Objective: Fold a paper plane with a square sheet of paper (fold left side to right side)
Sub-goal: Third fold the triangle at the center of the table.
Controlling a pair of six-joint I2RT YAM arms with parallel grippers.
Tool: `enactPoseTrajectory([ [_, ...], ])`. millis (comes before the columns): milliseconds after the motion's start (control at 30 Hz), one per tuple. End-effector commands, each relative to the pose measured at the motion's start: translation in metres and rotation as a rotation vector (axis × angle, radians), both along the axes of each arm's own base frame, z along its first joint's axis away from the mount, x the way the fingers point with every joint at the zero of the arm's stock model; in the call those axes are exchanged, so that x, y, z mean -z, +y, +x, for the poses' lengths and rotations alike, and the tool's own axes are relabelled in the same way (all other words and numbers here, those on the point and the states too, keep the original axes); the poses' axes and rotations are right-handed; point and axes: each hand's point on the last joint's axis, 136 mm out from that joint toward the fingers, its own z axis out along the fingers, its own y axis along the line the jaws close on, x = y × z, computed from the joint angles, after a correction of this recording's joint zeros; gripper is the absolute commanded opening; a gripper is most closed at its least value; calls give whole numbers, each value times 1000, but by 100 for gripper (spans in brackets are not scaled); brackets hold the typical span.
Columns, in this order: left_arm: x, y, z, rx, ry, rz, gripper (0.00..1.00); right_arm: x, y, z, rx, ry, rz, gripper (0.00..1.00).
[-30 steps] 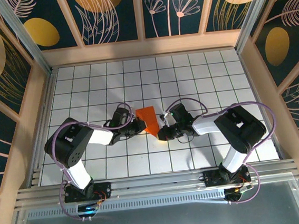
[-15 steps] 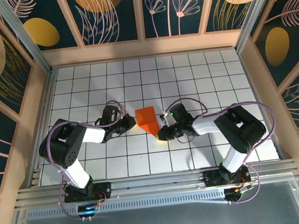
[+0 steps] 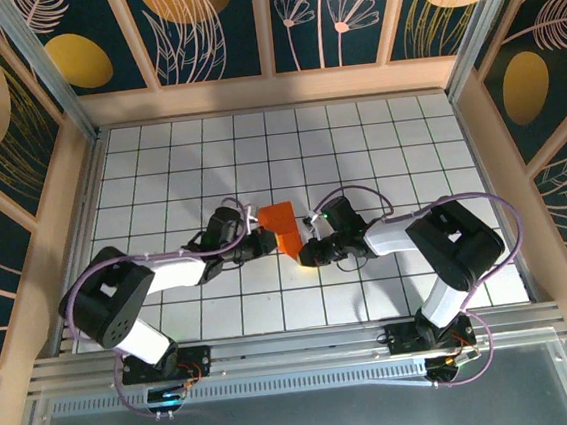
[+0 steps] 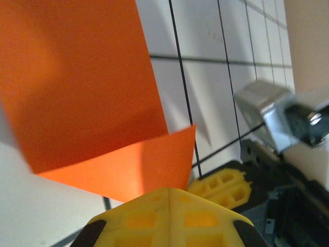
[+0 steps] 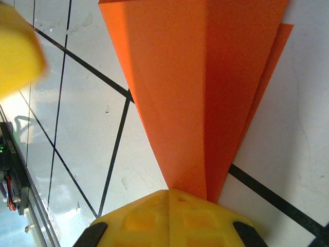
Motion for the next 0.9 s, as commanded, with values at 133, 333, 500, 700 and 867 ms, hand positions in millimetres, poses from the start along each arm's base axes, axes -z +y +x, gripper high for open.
enactPoseTrajectory([
  [133, 5, -34, 13, 57, 13, -60, 0, 63, -48, -28, 56, 130, -274, 0],
  [333, 42, -20, 12, 16, 105, 72, 0, 60, -46, -26, 52, 132, -268, 0],
  [500, 64, -8, 0, -8, 168, 122, 0, 56, -43, -26, 45, 141, -260, 0],
  [700, 78, 8, 1, -39, 179, 232, 0, 48, -41, -29, 36, 156, -246, 0],
  [867, 87, 14, 2, -60, 192, 280, 0, 43, -43, -39, 29, 180, -241, 0],
])
